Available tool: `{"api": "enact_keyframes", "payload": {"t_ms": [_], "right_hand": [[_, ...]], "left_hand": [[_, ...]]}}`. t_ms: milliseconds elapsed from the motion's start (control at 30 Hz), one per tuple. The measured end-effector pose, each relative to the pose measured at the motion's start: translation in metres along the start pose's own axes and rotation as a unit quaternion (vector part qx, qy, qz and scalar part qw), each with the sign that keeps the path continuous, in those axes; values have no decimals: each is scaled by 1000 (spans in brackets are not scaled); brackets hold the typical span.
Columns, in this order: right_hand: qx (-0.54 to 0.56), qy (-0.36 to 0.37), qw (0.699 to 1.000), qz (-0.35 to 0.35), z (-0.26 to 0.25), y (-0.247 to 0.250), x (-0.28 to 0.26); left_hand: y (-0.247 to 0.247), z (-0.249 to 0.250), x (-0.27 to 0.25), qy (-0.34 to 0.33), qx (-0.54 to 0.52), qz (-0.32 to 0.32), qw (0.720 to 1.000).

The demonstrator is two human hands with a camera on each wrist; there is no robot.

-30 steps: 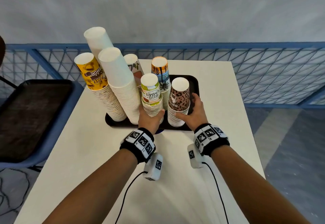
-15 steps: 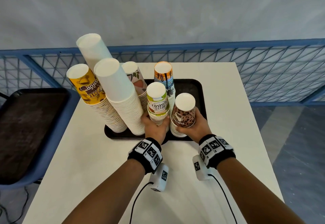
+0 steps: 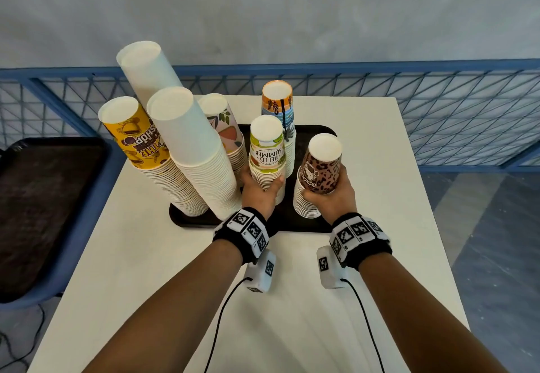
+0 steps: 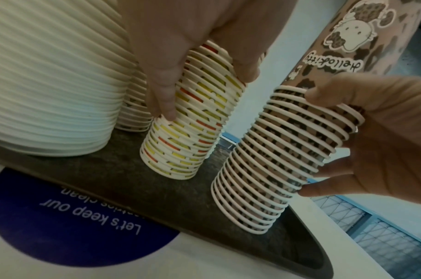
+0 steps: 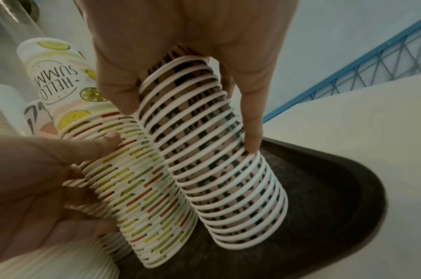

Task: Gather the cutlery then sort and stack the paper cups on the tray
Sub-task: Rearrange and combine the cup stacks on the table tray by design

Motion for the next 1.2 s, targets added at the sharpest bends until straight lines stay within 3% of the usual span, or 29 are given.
{"api": "enact_keyframes", "payload": {"t_ms": [267,367,467,567,733,1200], "right_hand": [[8,6,999,-51,-2,-1,0],[25,-16,998,-59,5,-5,-4],[28,-28,996,-86,7,-16,-10],[18,-18,994,-109,2,-29,-17],[40,-20,992,-114,-1,-44,-23],[60,11,981,-182,-5,-65,-26]], "left_hand": [[13,-7,-19,6,48,-46,998],[40,-37,-51,61,44,23,997],[67,-52,-59,56,17,104,993],[81,-46,-48,60,-13,135,989],[86,-33,-25,23,-59,121,991],[84,-31,2,-47,-4,71,996]]}}
Point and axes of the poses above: each hand's wrist, its own x-axis towards the middle knuckle, its own y-axis out of the back of the hand, z = x × y, the point moved 6 cm from there along x, towards the middle knuckle, and after that the axes turned 3 degrees about x, right-handed, at the moved point
